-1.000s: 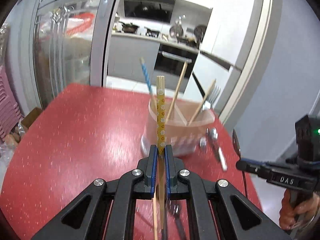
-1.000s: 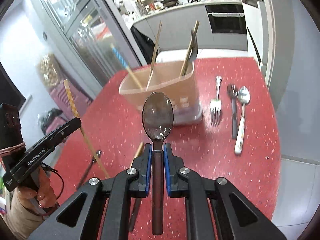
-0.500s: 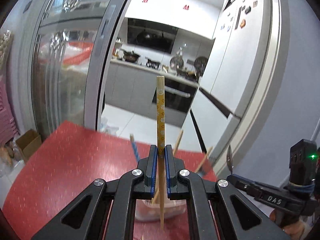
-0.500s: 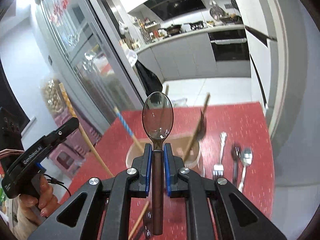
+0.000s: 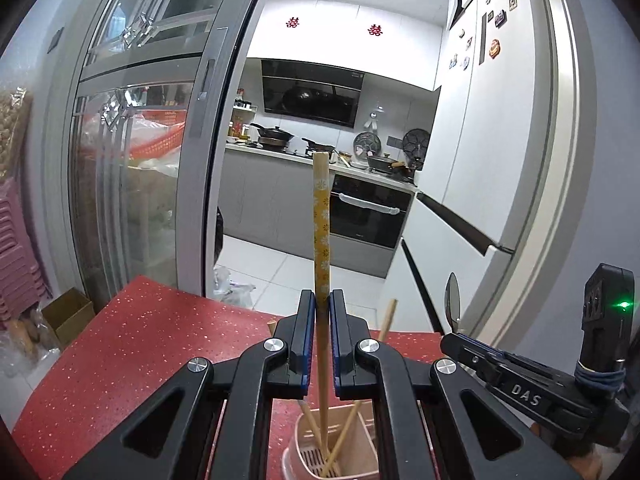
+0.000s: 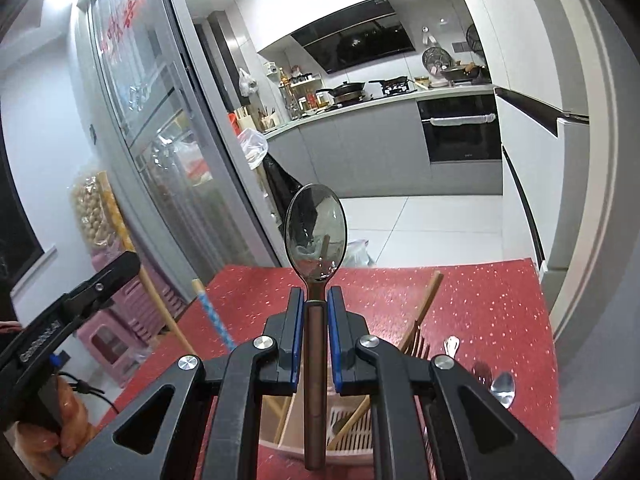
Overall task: Organize utensils
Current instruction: 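Lift the spoon and chopstick with both tools and carry them over the beige holder, then lower the spoon and chopstick into the holder and open both tools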
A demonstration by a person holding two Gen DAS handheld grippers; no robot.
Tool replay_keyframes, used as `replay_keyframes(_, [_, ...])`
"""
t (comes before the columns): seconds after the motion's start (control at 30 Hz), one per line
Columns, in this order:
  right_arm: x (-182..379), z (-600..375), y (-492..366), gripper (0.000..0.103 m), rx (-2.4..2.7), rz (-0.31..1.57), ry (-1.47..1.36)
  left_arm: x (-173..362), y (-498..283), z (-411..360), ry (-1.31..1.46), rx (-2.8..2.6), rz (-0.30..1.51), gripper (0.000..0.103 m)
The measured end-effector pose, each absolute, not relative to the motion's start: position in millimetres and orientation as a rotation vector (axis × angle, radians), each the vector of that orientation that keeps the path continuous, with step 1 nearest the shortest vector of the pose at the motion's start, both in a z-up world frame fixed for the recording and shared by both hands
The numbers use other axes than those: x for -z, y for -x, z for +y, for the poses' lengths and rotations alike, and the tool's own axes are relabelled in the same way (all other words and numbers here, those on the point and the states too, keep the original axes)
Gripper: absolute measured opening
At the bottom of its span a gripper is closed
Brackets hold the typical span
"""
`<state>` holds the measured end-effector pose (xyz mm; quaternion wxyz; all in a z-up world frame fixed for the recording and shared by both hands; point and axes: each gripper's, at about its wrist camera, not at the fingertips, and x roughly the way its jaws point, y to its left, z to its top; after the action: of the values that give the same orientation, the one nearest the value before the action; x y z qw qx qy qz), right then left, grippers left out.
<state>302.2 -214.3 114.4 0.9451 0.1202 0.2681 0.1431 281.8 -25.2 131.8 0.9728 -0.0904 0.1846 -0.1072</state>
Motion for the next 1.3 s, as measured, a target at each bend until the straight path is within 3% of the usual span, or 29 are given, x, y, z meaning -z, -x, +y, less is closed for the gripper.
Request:
replay_keyframes(0.37, [-69, -203, -319, 0.013, -0.255, 0.508, -0.203, -99, -289, -42, 0.146, 0.207, 0.373, 0.032])
replay_keyframes(1.1, [-50, -220, -301, 0.013, -0.250, 0.593, -0.203, -46, -290, -49, 0.082, 0.167, 0.550, 0.032])
replay_keyframes(1.13, [-50, -220, -300, 0.015, -0.254, 0.600, -0.203, -46, -289, -49, 0.082, 0.164, 0.553, 0.032])
replay_keyframes(1.2, [-51, -219, -300, 0.028, -0.263, 0.611, -0.208, -46, -286, -47, 0.080, 0.162, 0.554, 0.032])
replay_keyframes(1.23, [-51, -218, -299, 0.043, -0.263, 0.612, -0.211, -47, -285, -47, 0.076, 0.163, 0.556, 0.032])
replay_keyframes(1.27, [-52, -219, -297, 0.049, -0.263, 0.608, -0.214, -48, -283, -47, 0.071, 0.163, 0.558, 0.032])
replay_keyframes(1.3, [-54, -219, -295, 0.049, -0.261, 0.598, -0.216, -48, -282, -46, 0.068, 0.162, 0.559, 0.032])
